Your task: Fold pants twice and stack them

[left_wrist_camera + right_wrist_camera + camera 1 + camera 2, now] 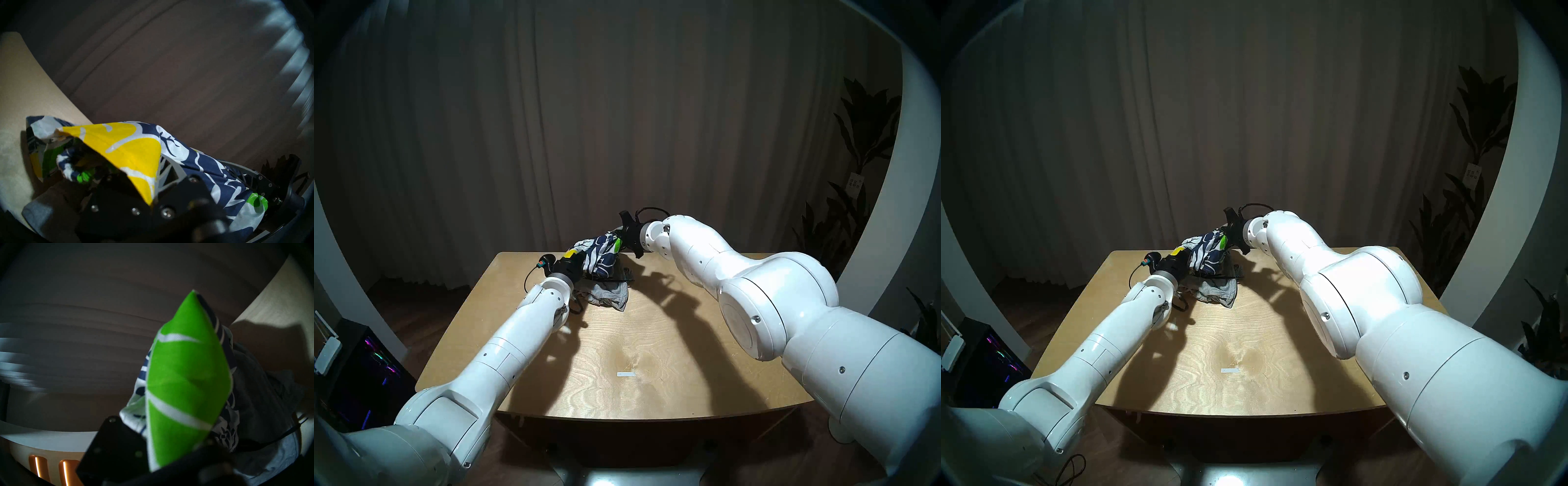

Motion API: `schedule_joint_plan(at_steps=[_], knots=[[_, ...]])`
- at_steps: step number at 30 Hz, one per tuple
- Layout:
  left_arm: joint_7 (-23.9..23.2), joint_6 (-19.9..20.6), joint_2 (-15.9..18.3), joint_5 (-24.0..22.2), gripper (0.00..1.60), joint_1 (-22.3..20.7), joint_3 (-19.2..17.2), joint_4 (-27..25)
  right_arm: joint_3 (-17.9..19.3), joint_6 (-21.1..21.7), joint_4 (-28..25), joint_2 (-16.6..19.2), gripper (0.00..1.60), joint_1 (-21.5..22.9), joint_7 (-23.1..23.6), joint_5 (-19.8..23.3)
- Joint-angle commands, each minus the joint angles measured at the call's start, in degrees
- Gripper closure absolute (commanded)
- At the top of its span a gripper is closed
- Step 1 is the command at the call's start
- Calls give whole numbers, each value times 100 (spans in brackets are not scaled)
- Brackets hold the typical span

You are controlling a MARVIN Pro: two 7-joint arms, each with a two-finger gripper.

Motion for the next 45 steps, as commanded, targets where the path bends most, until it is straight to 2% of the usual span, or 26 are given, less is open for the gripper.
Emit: schedule_joint_plan(at_steps=[1, 6, 12, 22, 28, 33, 34, 35, 38, 40, 42, 43, 44, 45], knots=[[3, -219, -148, 87, 160, -172, 10, 162, -81, 51, -57, 108, 160, 22, 254, -88], [67, -375, -197, 176, 160, -53, 63, 28, -153, 162, -36, 186, 160, -79, 416, -177], [447, -495, -175, 218, 160, 443, 92, -635, -313, 355, -7, 270, 160, -212, 591, -352], [1081, -597, -202, 372, 160, 1087, 321, -1400, -540, 451, 27, 281, 160, -294, 616, -599], [1330, -601, -277, 438, 160, 1100, 443, -1441, -588, 464, 37, 304, 160, -274, 624, -666], [1492, -561, -423, 469, 160, 910, 534, -1255, -592, 463, 62, 413, 160, -266, 654, -704], [1523, -550, -447, 476, 141, 872, 552, -1222, -606, 445, 60, 431, 160, -265, 659, -726], [1557, -525, -480, 462, 134, 829, 559, -1186, -585, 464, 71, 457, 160, -255, 659, -711], [1679, -493, -575, 497, 76, 668, 628, -1053, -590, 511, 82, 566, 160, -258, 690, -753], [1694, -491, -599, 499, 80, 637, 638, -1023, -597, 506, 86, 588, 160, -265, 691, -768], [1719, -475, -649, 494, 63, 574, 655, -948, -591, 510, 94, 636, 160, -290, 722, -782], [1737, -464, -670, 509, 62, 543, 675, -906, -596, 496, 104, 653, 160, -300, 716, -795], [1749, -452, -693, 502, 50, 520, 679, -871, -592, 498, 106, 671, 156, -313, 735, -799], [1766, -446, -716, 510, 40, 496, 692, -838, -589, 494, 111, 683, 134, -320, 738, -802]])
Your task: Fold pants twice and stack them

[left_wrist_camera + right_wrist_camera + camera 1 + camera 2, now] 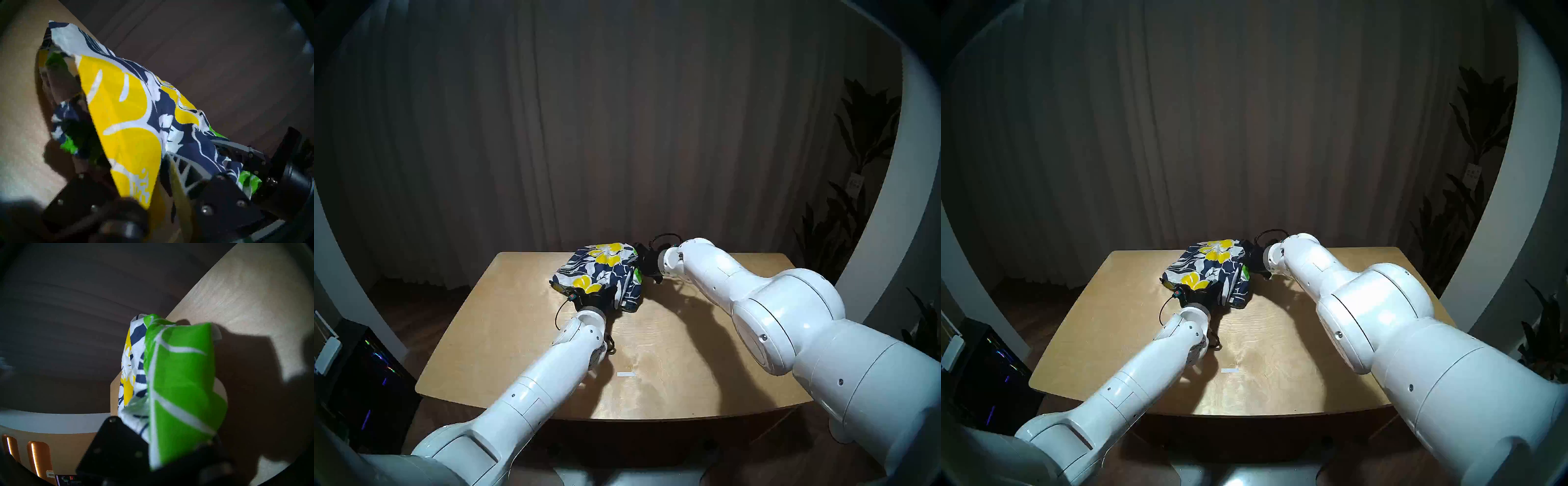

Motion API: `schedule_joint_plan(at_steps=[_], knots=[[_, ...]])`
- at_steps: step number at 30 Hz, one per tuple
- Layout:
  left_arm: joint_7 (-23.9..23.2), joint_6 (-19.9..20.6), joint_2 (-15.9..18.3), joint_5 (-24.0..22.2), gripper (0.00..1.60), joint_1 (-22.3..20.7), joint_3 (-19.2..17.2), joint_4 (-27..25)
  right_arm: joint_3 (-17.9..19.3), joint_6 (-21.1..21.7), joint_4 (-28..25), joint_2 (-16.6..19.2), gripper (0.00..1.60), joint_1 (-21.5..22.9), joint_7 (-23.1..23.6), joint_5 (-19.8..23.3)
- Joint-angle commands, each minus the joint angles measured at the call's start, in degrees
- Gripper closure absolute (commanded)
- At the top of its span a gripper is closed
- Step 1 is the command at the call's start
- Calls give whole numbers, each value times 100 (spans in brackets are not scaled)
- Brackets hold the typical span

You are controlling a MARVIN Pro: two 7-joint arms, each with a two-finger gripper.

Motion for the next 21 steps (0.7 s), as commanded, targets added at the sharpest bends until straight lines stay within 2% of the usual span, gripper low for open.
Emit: schedule_joint_plan(at_steps=[1, 2, 3, 6, 7, 9, 10, 16, 21], knots=[[65, 80, -248, 34, 33, -389, 57, 141, 20, -42, -26, 162, 111, 55, 106, 3], [76, 90, -272, 33, 33, -405, 67, 168, 21, -15, -29, 183, 111, 40, 136, 0], [107, 110, -298, 14, 15, -418, 65, 186, -3, -36, -40, 196, 79, 27, 150, -30], [192, 139, -350, 38, 9, -441, 110, 222, 11, 33, -37, 250, 24, 13, 200, -27], [199, 138, -370, 42, 8, -440, 122, 232, 10, 48, -39, 267, 0, 9, 216, -32], [256, 172, -402, 40, 6, -438, 150, 223, 18, 90, -40, 318, 0, 1, 257, -32], [250, 200, -421, 3, 0, -421, 147, 202, -7, 85, -51, 343, 0, -4, 271, -63], [469, 254, -496, 30, 0, -346, 247, 70, -23, 252, -53, 543, 0, -56, 415, -111], [789, 387, -481, -15, 0, -216, 321, -283, -48, 441, -64, 752, 0, -98, 563, -168]])
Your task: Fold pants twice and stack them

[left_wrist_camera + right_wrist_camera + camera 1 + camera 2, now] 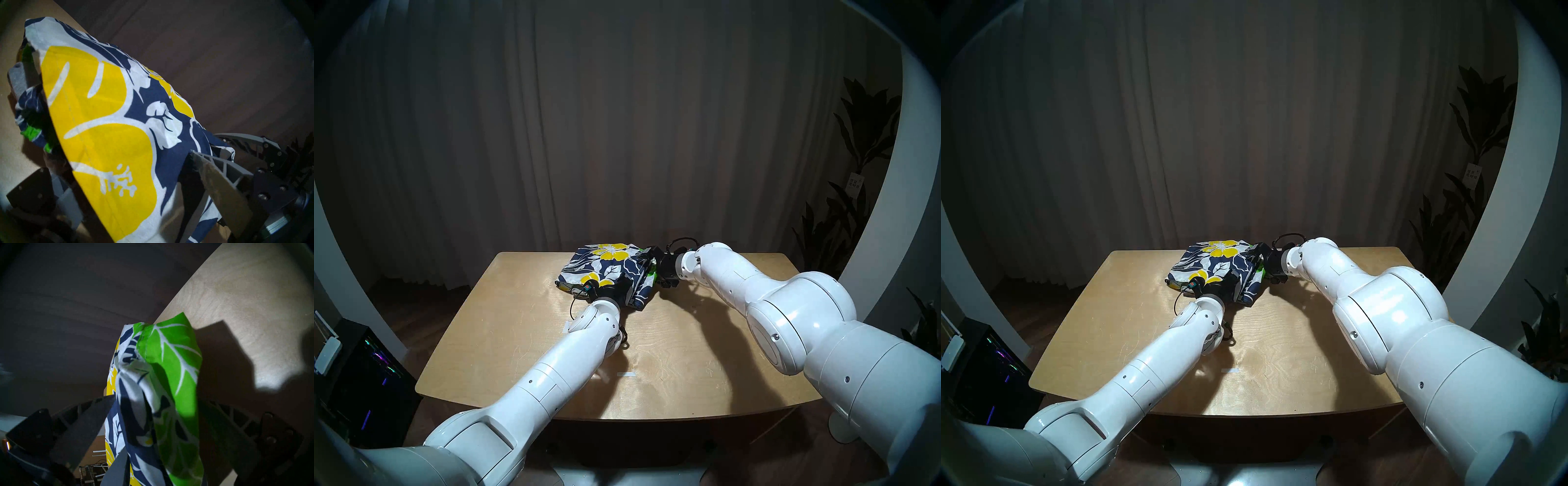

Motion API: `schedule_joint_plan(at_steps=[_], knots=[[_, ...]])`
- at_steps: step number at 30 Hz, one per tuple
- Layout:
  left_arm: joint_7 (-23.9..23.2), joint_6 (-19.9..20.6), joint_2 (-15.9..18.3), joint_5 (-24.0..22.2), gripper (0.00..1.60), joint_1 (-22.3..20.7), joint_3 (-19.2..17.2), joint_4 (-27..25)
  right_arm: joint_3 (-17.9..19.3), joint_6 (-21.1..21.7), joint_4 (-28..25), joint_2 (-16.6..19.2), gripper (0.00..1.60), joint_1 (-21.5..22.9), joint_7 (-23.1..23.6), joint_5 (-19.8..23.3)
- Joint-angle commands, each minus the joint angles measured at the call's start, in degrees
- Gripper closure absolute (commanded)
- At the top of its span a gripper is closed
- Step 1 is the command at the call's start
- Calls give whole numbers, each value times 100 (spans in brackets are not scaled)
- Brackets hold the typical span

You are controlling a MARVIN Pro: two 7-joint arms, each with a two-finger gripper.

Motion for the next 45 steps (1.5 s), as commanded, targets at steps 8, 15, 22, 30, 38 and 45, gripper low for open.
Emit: schedule_joint_plan(at_steps=[8, 15, 22, 30, 38, 45], knots=[[898, 153, -99, -10, 0, 370, 250, -1033, -59, 439, -136, 589, 0, 48, 468, -111], [1353, -23, -160, -58, 0, 483, 181, -1507, -127, 683, -236, 767, 0, 36, 720, -212], [1745, -49, -230, -596, 0, 552, -313, -2026, -140, 773, -277, 879, 0, 68, 818, -263], [2767, 346, -178, -1037, 0, 647, -411, -2418, -154, 840, -396, 990, 0, 23, 983, -312], [3267, 619, -129, -1380, 0, 790, -424, -2749, -157, 979, -590, 1083, 0, -37, 1078, -320], [3213, 766, 78, -1288, 0, 825, -334, -3343, -137, 1126, -690, 1293, 0, 6, 1166, -314]])
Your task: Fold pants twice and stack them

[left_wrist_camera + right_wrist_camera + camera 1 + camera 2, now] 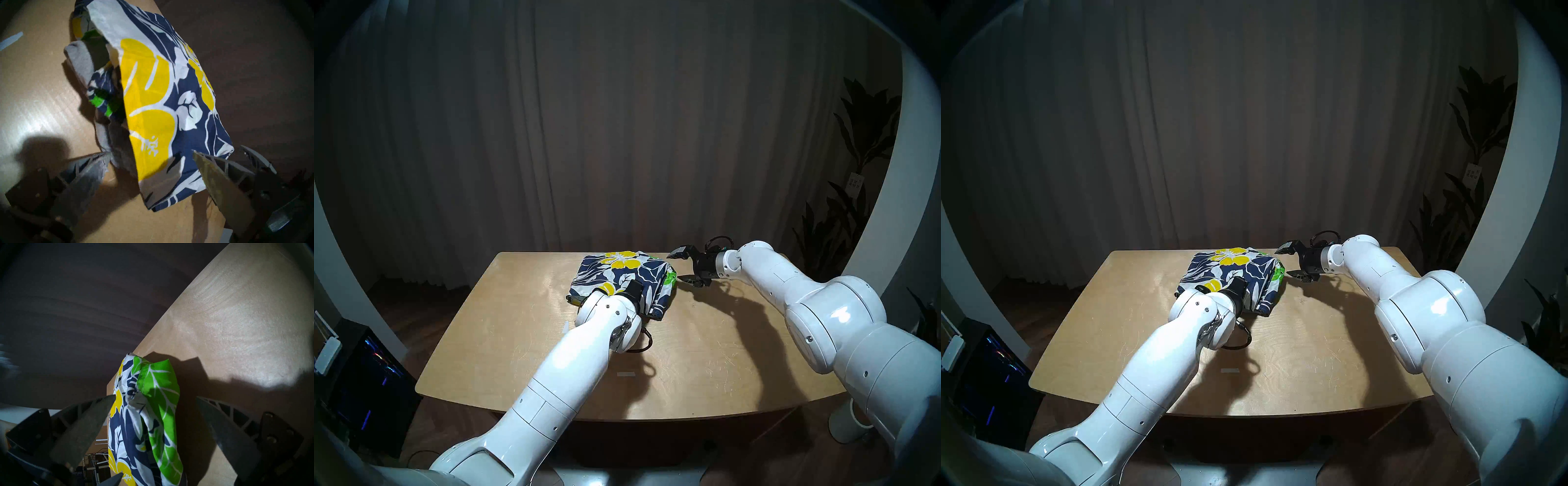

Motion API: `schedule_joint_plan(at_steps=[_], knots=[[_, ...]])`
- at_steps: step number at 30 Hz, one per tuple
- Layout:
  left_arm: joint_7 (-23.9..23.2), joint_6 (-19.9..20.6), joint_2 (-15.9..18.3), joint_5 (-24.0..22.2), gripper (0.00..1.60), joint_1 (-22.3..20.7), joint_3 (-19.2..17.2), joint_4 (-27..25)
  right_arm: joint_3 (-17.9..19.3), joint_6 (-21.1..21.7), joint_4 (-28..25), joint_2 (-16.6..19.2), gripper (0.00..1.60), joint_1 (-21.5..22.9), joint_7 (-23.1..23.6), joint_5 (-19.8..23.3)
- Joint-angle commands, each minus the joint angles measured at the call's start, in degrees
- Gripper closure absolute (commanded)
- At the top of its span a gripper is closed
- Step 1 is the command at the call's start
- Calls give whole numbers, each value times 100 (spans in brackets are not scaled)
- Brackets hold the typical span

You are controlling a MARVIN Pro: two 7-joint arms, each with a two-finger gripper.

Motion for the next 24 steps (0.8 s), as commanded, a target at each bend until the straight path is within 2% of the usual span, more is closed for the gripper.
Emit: schedule_joint_plan(at_steps=[1, 8, 9, 13, 19, 24], knots=[[-189, 140, 249, 238, 0, -64, 133, -685, 35, 116, -220, 244, 0, 117, 164, 21], [-484, 157, 585, 686, 0, -109, 287, -1145, 214, 163, -215, 479, 0, 237, 243, 149], [-578, 138, 857, 898, 0, -16, 262, -1646, 324, 110, -268, 547, 0, 345, 309, 221], [-595, 132, 848, 911, 0, -105, 214, -1456, 329, 96, -309, 577, 0, 423, 313, 213], [-656, 137, 1226, 1252, 0, -129, 21, -1825, 365, 17, -566, 686, 0, 715, 357, 166], [-723, 218, 1626, 1686, 0, -50, 35, -1976, 172, -141, -899, 767, 0, 839, 325, -76]])
